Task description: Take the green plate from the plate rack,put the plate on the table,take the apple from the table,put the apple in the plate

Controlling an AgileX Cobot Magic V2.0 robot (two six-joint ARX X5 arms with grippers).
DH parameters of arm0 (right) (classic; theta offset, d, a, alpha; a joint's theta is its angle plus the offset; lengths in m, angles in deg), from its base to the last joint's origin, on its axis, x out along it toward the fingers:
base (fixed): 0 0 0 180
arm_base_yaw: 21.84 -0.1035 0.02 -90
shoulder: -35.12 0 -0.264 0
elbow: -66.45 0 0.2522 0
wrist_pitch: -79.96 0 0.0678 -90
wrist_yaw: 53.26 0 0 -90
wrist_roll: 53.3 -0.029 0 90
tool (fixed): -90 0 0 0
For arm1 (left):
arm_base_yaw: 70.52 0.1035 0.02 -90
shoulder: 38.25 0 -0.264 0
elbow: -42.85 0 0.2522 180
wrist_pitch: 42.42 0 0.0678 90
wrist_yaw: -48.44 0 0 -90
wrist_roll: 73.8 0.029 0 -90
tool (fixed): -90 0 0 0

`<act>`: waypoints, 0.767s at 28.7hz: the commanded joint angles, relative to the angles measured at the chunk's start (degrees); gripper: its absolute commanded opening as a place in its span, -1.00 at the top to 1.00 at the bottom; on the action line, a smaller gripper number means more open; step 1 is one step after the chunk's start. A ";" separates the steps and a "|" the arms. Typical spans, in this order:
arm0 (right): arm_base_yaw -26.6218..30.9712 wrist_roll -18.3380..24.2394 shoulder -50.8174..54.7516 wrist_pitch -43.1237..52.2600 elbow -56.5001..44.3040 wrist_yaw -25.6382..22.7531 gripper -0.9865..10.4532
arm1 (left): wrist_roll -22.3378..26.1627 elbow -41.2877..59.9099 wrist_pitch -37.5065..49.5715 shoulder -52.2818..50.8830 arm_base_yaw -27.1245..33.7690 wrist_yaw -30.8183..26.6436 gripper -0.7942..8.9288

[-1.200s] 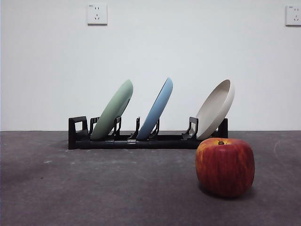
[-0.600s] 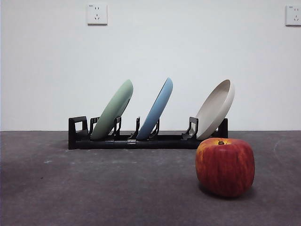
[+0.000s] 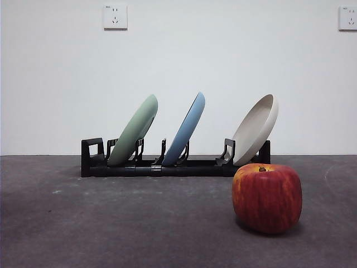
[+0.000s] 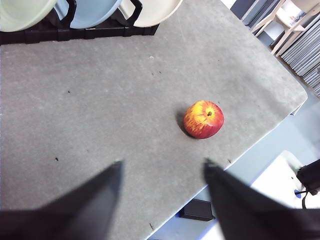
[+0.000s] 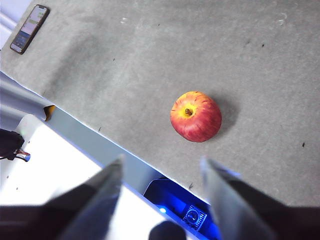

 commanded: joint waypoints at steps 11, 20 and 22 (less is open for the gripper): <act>-0.09 -0.48 0.00 0.13 -0.04 -0.04 -0.43 | 0.79 -1.11 2.05 0.85 -0.17 -1.84 -0.33; -0.11 -0.63 -0.09 0.13 -0.04 -0.02 -0.43 | 0.57 -9.70 8.11 10.60 -5.42 -7.87 -0.33; -0.11 -0.63 -0.09 0.11 -0.04 -0.02 -0.43 | 0.59 -12.28 11.02 14.38 -7.39 -10.67 -0.33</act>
